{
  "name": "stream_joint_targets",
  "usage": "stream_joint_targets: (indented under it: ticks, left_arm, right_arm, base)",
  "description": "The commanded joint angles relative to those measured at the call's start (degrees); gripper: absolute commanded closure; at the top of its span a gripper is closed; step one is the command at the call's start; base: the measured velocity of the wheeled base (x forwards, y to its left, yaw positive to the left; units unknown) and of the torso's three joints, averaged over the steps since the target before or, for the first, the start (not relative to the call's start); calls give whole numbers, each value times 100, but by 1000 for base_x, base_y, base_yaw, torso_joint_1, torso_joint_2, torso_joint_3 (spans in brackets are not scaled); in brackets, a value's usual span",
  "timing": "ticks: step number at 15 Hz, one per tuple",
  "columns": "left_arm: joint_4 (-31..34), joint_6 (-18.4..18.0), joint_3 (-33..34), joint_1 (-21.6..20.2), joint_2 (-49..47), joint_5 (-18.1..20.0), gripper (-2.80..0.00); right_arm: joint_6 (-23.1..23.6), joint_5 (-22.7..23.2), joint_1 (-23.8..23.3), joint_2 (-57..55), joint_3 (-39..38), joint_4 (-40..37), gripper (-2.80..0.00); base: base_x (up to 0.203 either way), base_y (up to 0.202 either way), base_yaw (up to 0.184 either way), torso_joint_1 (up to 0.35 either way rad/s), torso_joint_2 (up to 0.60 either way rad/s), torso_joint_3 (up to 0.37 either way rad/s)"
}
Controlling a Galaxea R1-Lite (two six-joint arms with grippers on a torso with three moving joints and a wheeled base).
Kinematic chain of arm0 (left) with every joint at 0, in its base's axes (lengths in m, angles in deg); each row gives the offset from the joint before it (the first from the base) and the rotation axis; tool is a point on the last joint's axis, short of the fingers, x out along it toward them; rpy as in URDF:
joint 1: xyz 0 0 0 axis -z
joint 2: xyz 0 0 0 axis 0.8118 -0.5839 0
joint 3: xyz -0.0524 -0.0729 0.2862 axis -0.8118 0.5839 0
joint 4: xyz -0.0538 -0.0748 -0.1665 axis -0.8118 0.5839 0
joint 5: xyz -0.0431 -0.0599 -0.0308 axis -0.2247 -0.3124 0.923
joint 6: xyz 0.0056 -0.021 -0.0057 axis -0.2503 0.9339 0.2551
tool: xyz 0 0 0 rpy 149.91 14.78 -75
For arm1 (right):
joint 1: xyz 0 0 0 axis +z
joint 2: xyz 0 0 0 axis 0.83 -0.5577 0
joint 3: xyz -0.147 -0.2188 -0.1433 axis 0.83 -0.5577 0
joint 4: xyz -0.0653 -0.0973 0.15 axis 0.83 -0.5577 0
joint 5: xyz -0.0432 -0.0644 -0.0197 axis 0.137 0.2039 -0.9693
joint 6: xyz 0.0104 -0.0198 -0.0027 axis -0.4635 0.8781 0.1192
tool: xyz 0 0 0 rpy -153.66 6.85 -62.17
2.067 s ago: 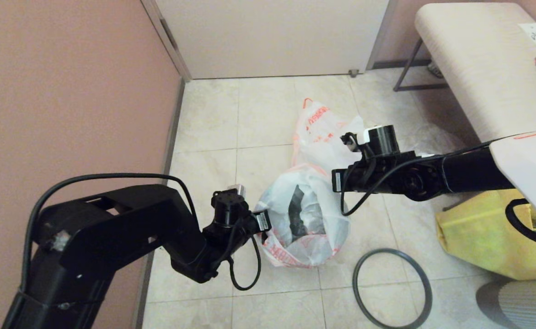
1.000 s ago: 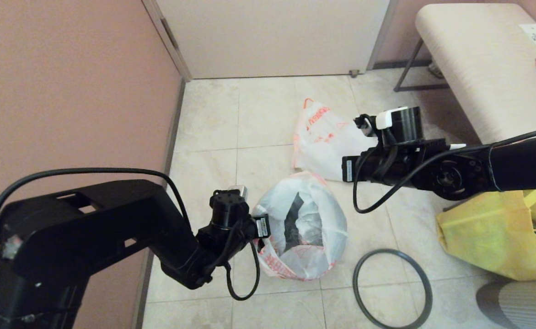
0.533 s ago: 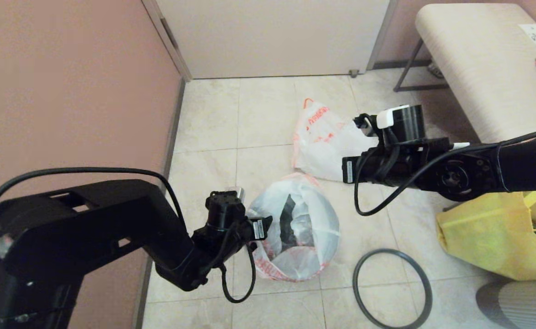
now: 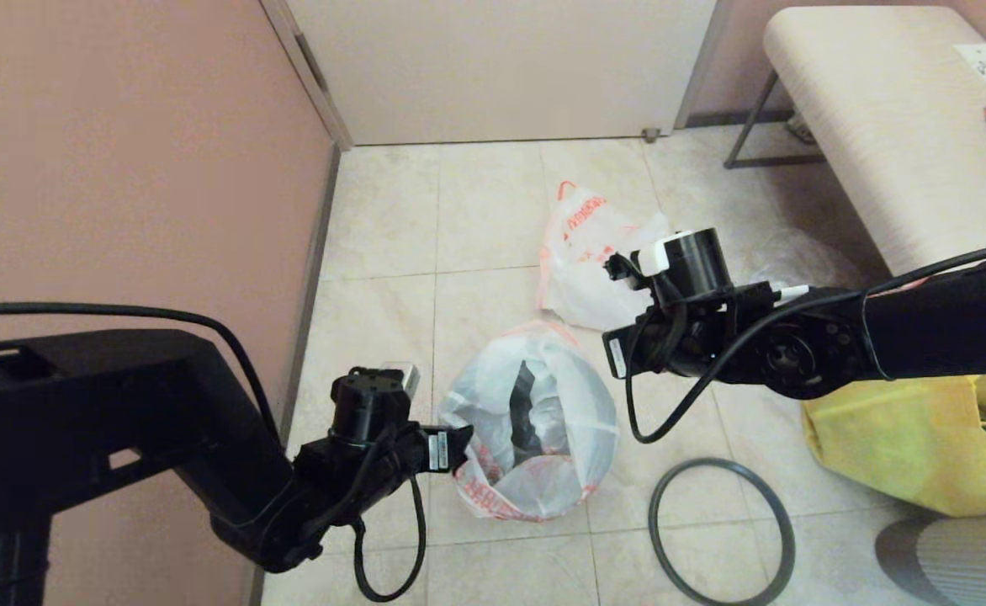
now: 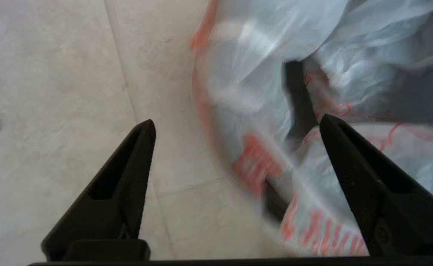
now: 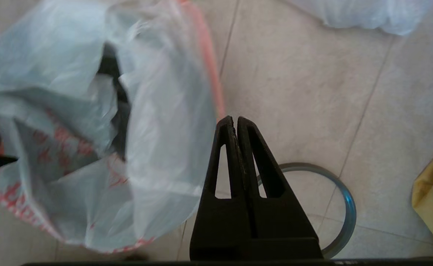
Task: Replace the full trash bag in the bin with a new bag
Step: Put the new garbage bag on the trash can
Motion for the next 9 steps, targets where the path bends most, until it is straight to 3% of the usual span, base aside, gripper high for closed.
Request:
stream_joint_targets:
  ticks: [1, 4, 6, 9]
  left_arm:
    - [-36, 13, 429, -27, 428, -129, 0]
    - [-51, 46, 1639, 26, 786, -285, 0]
    - [-449, 250, 2253, 117, 644, -102, 0]
    - [-2720, 410, 2838, 93, -494, 1060, 0]
  right_arm:
    - [109, -33, 260, -119, 40, -96, 0]
    - [192, -251, 475, -687, 501, -501, 0]
    - [254, -382, 600, -1260, 1093, -768, 0]
    - [355, -781, 739, -2313, 2272, -1379, 0]
  base:
    - [0, 0, 0, 0, 0, 0]
    - [0, 0, 0, 0, 0, 0]
    - [0, 0, 0, 0, 0, 0]
    - [0, 0, 0, 0, 0, 0]
